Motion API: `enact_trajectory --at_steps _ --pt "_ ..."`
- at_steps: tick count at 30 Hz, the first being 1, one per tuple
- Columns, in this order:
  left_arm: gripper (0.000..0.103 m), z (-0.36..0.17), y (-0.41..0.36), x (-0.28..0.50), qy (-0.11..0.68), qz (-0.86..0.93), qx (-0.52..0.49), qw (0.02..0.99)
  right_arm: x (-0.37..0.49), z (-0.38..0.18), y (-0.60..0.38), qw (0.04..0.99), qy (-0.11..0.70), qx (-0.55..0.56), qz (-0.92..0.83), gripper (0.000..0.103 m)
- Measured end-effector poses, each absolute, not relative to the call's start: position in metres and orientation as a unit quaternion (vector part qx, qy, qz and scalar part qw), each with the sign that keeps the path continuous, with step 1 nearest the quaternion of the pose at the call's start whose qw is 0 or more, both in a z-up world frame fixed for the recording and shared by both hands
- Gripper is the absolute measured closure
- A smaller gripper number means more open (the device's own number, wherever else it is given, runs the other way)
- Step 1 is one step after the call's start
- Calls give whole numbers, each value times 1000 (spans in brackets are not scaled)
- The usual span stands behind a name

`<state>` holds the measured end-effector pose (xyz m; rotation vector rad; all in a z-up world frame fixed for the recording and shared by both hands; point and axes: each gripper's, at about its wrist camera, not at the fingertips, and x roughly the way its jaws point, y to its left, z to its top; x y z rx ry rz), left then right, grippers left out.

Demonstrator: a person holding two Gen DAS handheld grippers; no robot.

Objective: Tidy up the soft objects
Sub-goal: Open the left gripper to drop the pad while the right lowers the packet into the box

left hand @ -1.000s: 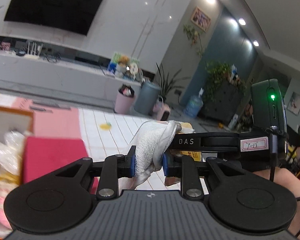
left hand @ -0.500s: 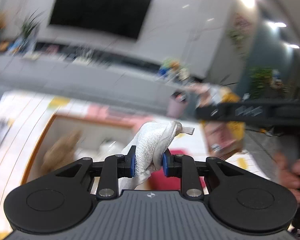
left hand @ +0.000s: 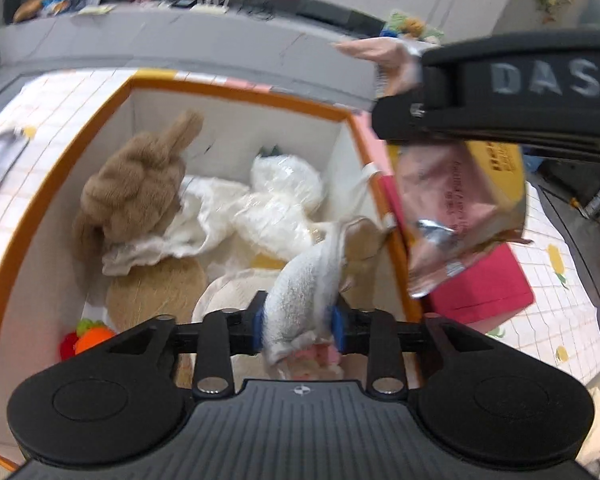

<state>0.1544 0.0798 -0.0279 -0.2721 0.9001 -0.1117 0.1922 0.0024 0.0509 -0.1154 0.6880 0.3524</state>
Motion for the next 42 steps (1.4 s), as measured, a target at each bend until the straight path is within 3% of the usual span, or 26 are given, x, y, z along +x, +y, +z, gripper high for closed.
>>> enact_trajectory --at_steps 7,15,23,29,38,41,42 --pt "36 -39 100 158 446 -47 -177 876 198 47 10 922 343 -65 170 53" --pt "15 4 129 123 351 -34 -144 925 219 42 37 915 351 -92 176 53" --pt "15 9 167 112 356 50 -134 923 253 19 77 896 385 -124 185 53" --pt "18 12 201 106 356 23 -224 907 273 -9 102 876 419 -142 189 52" --pt "18 4 191 111 380 24 -197 903 289 -40 109 868 450 -146 152 50" --pt "19 3 191 111 376 33 -199 905 285 -38 108 873 439 -158 143 39" --pt "19 3 190 111 373 35 -200 905 284 -37 108 876 431 -167 139 29"
